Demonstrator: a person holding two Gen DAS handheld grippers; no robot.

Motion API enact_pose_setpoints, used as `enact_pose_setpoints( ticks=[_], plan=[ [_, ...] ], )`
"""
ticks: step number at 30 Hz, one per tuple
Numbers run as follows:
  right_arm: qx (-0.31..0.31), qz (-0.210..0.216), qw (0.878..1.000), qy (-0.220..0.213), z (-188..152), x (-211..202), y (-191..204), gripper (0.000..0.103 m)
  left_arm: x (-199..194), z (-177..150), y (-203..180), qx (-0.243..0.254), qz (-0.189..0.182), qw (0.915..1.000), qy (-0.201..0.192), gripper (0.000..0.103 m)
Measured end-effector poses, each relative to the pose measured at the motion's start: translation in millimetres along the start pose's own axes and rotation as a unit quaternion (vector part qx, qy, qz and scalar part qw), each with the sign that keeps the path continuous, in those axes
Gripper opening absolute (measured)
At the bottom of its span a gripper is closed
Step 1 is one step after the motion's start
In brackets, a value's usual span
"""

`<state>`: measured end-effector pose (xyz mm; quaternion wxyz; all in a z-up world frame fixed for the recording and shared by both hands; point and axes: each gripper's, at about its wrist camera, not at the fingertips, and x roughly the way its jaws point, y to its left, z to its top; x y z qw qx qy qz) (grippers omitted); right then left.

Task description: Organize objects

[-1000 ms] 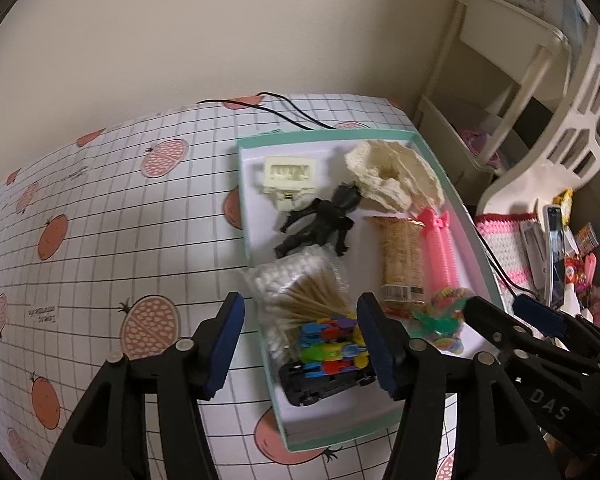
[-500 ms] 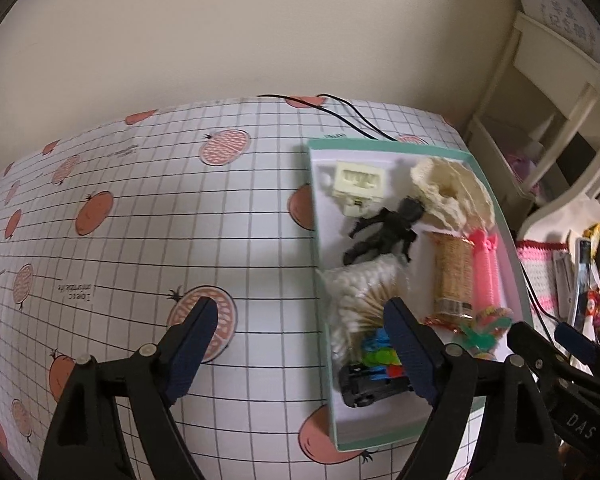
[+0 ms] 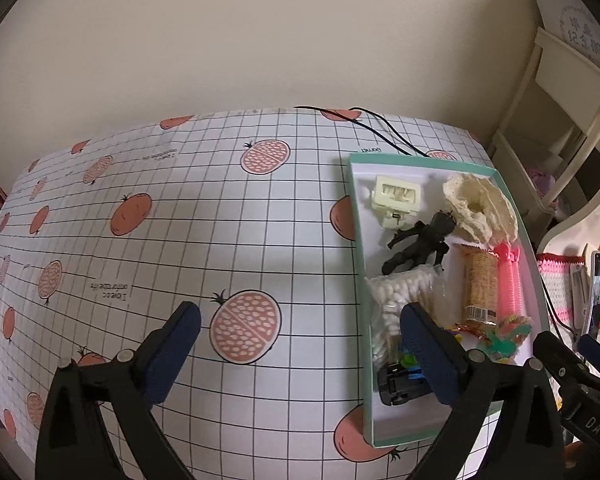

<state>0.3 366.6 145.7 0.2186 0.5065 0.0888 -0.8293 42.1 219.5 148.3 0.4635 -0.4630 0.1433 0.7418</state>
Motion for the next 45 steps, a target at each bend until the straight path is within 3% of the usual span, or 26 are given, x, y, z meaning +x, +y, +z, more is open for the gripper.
enact_pose_setpoints(
  ticks=[11,16,38,45],
  plan=[
    [-0.009,0.004,1.000,-0.003,-8,-4,7,0.103,-16,-2,12,-0.019,-0.021,0.9994,-0.020,0.100],
    [-0.039,-0.018,0.999,-0.007,-13,-5,15,0.103,-20,-4,16,-0.024,-0.025,0.9991,-0.025,0.100],
    [-0.048,-0.006,0.999,-0.016,-40,-25,34,0.103,-35,-42,34,-0.009,0.008,0.9994,-0.033,0.100],
    [-0.056,-0.002,0.998,-0.007,-60,-29,40,0.103,-31,-63,47,0.004,0.027,0.9996,-0.008,0.100]
  ],
)
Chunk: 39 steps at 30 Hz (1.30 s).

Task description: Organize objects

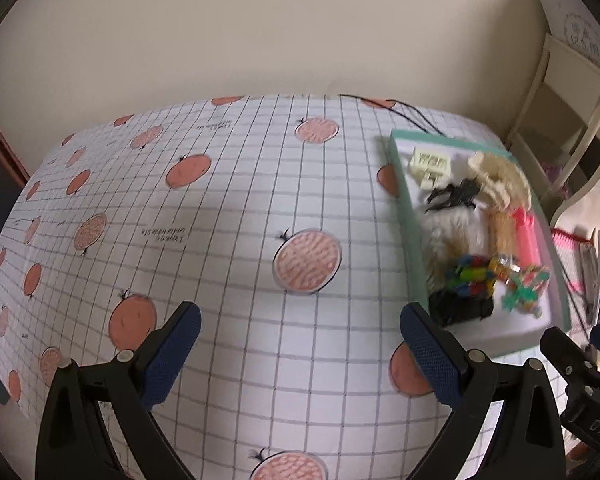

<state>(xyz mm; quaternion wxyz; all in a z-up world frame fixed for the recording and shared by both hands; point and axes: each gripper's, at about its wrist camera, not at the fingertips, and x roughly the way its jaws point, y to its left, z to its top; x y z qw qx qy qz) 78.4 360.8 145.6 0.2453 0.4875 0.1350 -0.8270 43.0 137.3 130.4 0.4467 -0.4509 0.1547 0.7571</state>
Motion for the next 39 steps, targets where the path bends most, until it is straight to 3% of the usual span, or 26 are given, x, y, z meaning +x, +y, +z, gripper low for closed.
enact_pose_setpoints(
  ticks=[14,21,39],
  plan=[
    [-0.012,0.002,1.000,0.019,-33,3,8,0.103,6,-40,20,-0.003,0.004,0.9992,0.039,0.100],
    [-0.016,0.003,1.000,0.027,-44,6,12,0.103,8,-49,28,-0.015,-0.002,0.9989,0.045,0.100],
    [-0.015,-0.014,0.998,0.059,-61,38,10,0.103,36,-66,33,0.008,0.012,0.9975,0.069,0.100]
  ],
)
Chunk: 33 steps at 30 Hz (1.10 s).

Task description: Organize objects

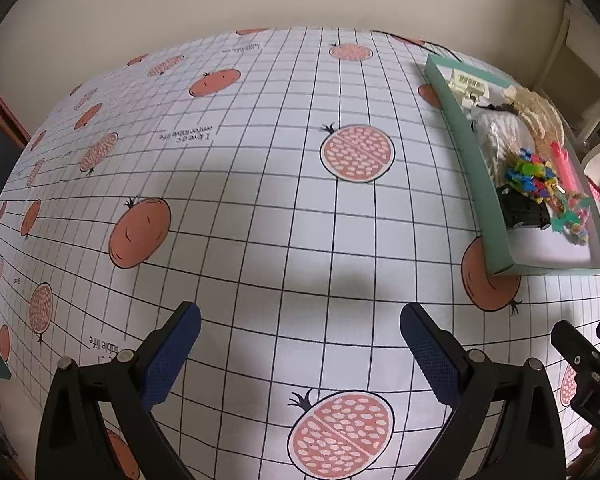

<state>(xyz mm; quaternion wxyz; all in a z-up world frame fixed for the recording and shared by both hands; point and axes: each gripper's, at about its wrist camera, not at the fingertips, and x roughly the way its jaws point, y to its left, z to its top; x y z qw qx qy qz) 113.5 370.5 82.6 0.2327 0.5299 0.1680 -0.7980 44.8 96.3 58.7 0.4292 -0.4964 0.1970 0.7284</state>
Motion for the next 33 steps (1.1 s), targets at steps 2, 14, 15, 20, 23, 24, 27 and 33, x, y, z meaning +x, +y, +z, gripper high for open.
enact_pose_setpoints(
  ticks=[2,14,15,20,23,24,27,33],
  plan=[
    [0.000,-0.001,1.000,0.001,0,2,0,0.103,4,0,-1,0.001,0.000,1.0000,0.005,0.100],
    [-0.001,-0.006,1.000,0.001,2,15,-3,0.103,18,-3,-6,0.018,0.006,0.9997,0.012,0.100],
    [-0.001,-0.008,1.000,0.002,2,17,-3,0.103,19,-3,-7,0.019,0.006,0.9997,0.013,0.100],
    [-0.006,-0.013,1.000,0.000,4,23,-2,0.103,24,-3,-7,0.020,0.007,0.9996,0.015,0.100],
    [-0.008,-0.017,1.000,0.001,4,26,-1,0.103,25,-3,-7,0.019,0.006,0.9997,0.013,0.100],
    [-0.008,-0.018,1.000,0.001,5,28,-2,0.103,26,-3,-7,0.019,0.006,0.9997,0.012,0.100],
    [-0.009,-0.020,1.000,0.001,6,31,-2,0.103,27,-3,-6,0.018,0.004,0.9998,0.008,0.100],
    [-0.010,-0.025,1.000,0.002,9,37,-5,0.103,29,-3,-2,0.004,-0.009,0.9999,0.009,0.100]
  ],
)
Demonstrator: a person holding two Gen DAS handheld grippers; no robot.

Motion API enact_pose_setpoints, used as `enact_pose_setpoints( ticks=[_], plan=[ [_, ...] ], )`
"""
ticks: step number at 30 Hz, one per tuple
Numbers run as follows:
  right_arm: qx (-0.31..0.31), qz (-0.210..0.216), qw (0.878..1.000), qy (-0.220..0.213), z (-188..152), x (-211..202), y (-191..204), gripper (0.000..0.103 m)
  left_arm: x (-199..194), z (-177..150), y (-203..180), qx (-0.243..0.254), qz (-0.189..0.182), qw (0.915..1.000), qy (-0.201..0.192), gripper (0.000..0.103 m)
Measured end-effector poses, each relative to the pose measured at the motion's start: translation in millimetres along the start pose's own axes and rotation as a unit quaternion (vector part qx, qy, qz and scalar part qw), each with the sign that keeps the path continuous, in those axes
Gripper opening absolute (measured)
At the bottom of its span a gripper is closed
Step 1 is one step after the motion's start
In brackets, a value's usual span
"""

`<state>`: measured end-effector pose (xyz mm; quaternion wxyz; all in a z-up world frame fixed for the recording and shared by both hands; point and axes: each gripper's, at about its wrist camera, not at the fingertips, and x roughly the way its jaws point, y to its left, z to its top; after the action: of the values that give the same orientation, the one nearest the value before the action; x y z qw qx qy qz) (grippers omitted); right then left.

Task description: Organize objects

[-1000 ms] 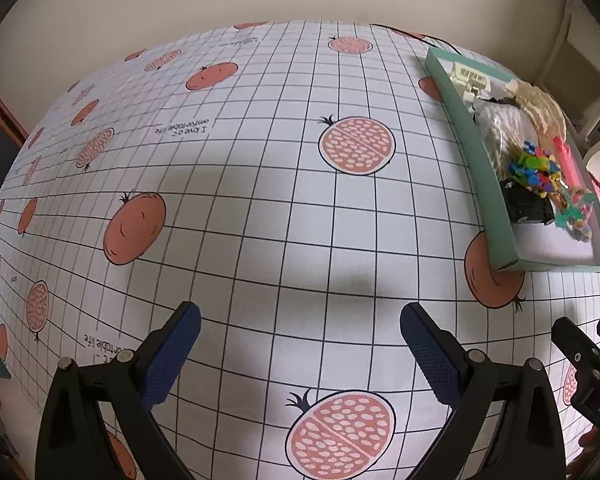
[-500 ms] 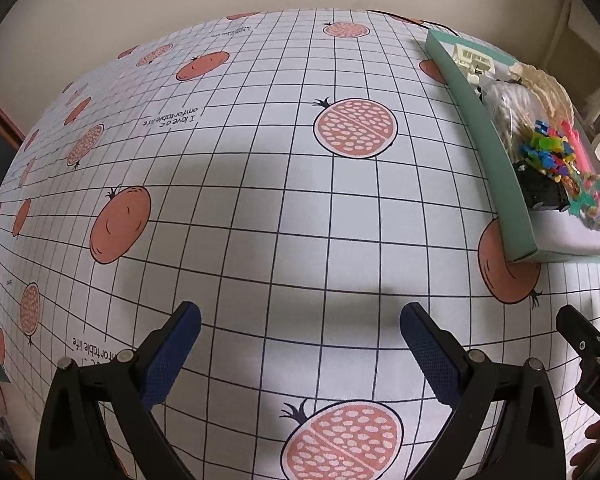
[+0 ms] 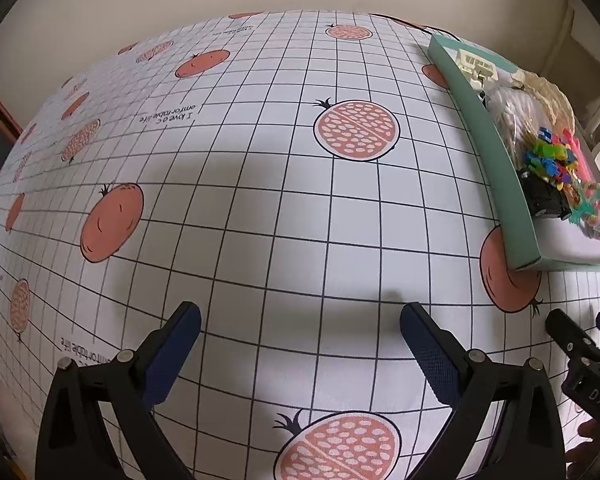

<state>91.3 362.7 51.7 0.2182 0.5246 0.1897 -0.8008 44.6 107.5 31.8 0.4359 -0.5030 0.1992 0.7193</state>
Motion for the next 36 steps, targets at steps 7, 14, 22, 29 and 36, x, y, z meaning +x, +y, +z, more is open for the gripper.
enact_pose_setpoints(
  ticks=[7,14,22,29,36],
  plan=[
    [0.012,0.006,1.000,-0.006,6,6,-7,0.103,1,-2,1,-0.012,-0.012,0.9998,-0.003,0.100],
    [0.011,0.006,1.000,-0.011,12,10,-13,0.103,1,-2,2,-0.010,-0.013,0.9998,-0.008,0.100],
    [0.009,0.007,1.000,-0.022,20,15,-19,0.103,1,-3,1,-0.011,-0.013,0.9998,-0.011,0.102],
    [0.010,0.005,1.000,-0.029,13,15,-6,0.103,2,-2,2,-0.010,-0.014,0.9998,-0.014,0.103],
    [0.010,0.004,0.999,-0.036,4,10,-1,0.103,3,-1,2,-0.010,-0.014,0.9997,-0.015,0.103]
  ],
)
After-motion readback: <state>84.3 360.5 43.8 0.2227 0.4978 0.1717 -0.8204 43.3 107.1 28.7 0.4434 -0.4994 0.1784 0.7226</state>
